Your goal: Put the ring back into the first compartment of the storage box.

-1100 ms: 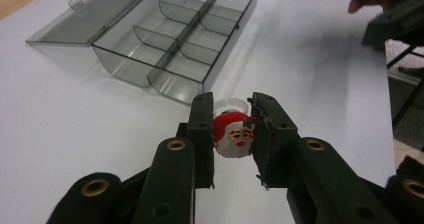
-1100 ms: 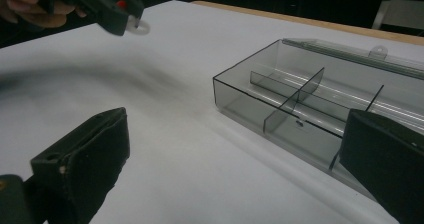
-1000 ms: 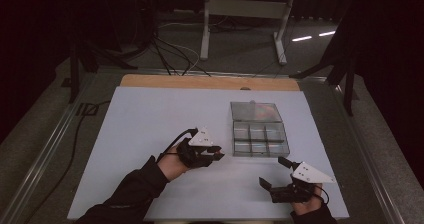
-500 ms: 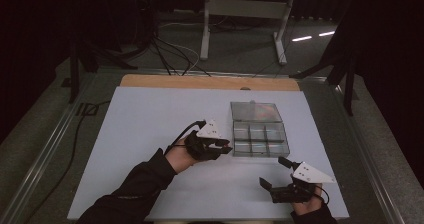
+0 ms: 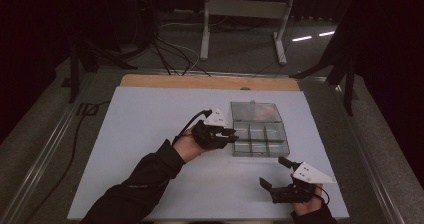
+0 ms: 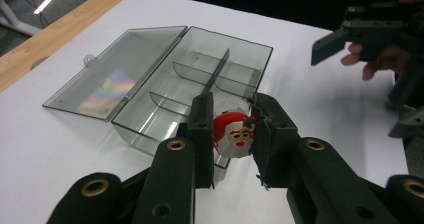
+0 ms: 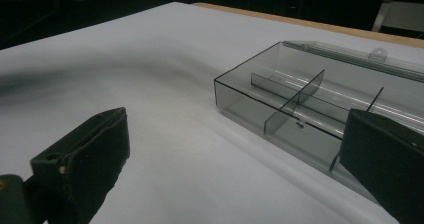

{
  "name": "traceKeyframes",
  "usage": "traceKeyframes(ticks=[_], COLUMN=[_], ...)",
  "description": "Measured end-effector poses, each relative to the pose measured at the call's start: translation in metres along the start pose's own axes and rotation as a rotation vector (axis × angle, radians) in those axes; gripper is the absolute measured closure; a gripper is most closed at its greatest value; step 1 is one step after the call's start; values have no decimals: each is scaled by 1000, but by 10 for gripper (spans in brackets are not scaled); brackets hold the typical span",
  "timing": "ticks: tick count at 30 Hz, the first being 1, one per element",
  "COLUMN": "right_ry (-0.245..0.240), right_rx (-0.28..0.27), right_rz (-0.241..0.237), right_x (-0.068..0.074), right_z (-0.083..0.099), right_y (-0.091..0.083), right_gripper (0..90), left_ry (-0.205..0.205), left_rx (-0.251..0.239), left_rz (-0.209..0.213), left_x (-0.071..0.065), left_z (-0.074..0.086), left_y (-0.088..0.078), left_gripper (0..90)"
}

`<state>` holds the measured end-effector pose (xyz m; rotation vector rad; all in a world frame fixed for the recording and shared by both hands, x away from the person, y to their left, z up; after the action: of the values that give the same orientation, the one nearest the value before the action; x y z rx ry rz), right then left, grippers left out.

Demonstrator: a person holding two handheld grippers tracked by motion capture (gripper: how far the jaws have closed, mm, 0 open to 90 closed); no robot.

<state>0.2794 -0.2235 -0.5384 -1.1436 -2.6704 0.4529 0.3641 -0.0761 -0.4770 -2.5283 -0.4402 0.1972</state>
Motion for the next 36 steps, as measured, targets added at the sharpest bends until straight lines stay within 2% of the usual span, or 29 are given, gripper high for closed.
traceKeyframes(ticks=[2, 18, 27, 29, 36], right_ry=[-1, 1, 4, 1, 4], right_rx=[0, -3, -5, -7, -2], right_rz=[0, -3, -6, -6, -9], right_x=[0, 0, -1, 0, -1], right_z=[0, 0, 0, 0, 1], right_y=[0, -1, -1, -1, 0], right_gripper=[0, 0, 0, 0, 0], left_ry=[10, -29, -44, -30, -49], left_rx=[1, -6, 14, 21, 18], left_rz=[-13, -21, -27, -41, -39], left_x=[3, 22, 30, 32, 35], left_z=[-3, -20, -14, -11, -6], left_y=[3, 32, 52, 55, 67], left_gripper=[734, 734, 733, 733, 732])
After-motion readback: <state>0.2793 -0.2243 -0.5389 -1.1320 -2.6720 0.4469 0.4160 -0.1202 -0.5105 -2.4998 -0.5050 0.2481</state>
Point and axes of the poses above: each handheld gripper's, and its own axes: y roughly forward along the jaws, z roughly out of its underside, x roughly to its left, the point moved 10 cm from there along y, roughly forward along the jaws
